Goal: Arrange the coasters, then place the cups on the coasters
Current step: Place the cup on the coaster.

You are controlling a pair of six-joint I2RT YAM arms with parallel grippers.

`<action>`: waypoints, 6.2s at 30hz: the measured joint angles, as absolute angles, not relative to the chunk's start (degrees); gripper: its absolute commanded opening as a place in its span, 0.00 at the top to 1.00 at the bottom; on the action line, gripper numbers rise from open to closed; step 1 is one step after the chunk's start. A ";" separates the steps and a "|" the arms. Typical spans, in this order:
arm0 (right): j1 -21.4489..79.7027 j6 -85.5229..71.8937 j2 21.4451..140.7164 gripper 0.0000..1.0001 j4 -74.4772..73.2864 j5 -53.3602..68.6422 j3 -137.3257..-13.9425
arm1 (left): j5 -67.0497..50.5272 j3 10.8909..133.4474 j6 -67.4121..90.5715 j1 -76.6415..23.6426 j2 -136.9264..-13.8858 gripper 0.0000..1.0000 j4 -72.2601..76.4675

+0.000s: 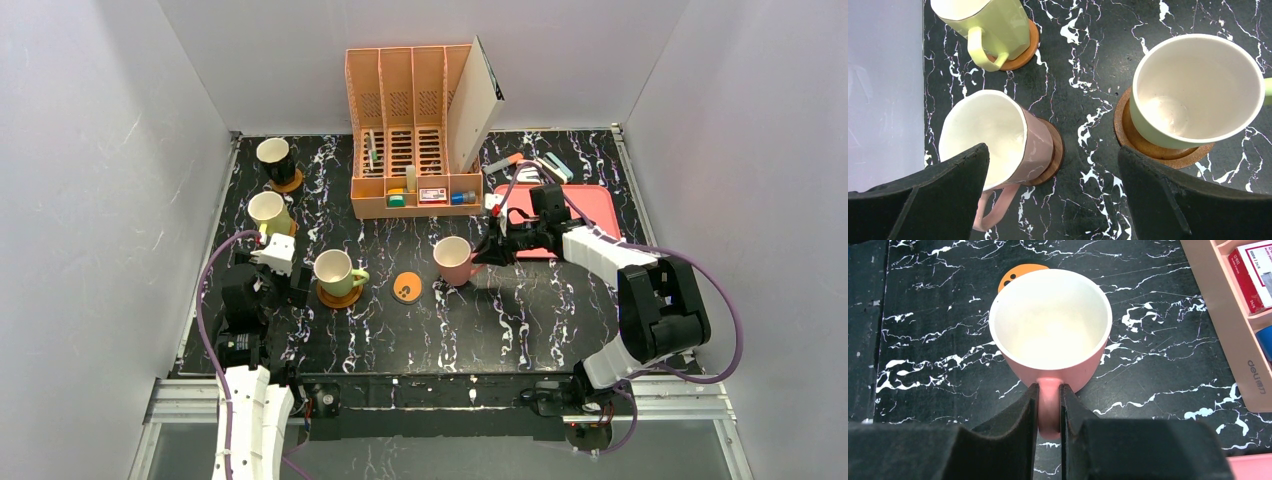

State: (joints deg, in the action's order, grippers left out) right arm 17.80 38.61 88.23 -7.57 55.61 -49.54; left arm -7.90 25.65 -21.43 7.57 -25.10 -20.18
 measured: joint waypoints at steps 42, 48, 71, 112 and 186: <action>23.77 41.98 92.14 0.79 -13.52 43.00 -52.84 | -7.90 25.65 -21.43 7.77 -25.10 0.02 -20.18; 24.10 41.82 92.14 0.99 -13.17 42.92 -53.06 | -7.90 25.65 -21.43 7.77 -25.10 0.02 -20.18; 28.18 33.26 82.43 0.99 -8.43 47.68 -51.86 | -7.90 25.65 -21.43 7.77 -25.69 0.02 -20.18; 43.27 30.28 92.33 0.99 -0.97 32.88 -51.99 | -6.85 25.65 -21.43 7.77 -25.91 0.02 -20.16; 42.19 30.28 95.98 0.94 -2.85 33.63 -56.21 | -6.87 25.65 -21.43 8.14 -25.89 0.02 -20.16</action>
State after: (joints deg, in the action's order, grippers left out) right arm 42.19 30.28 95.98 -2.85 33.63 -56.21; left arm -6.87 25.65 -21.43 8.14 -25.89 -20.16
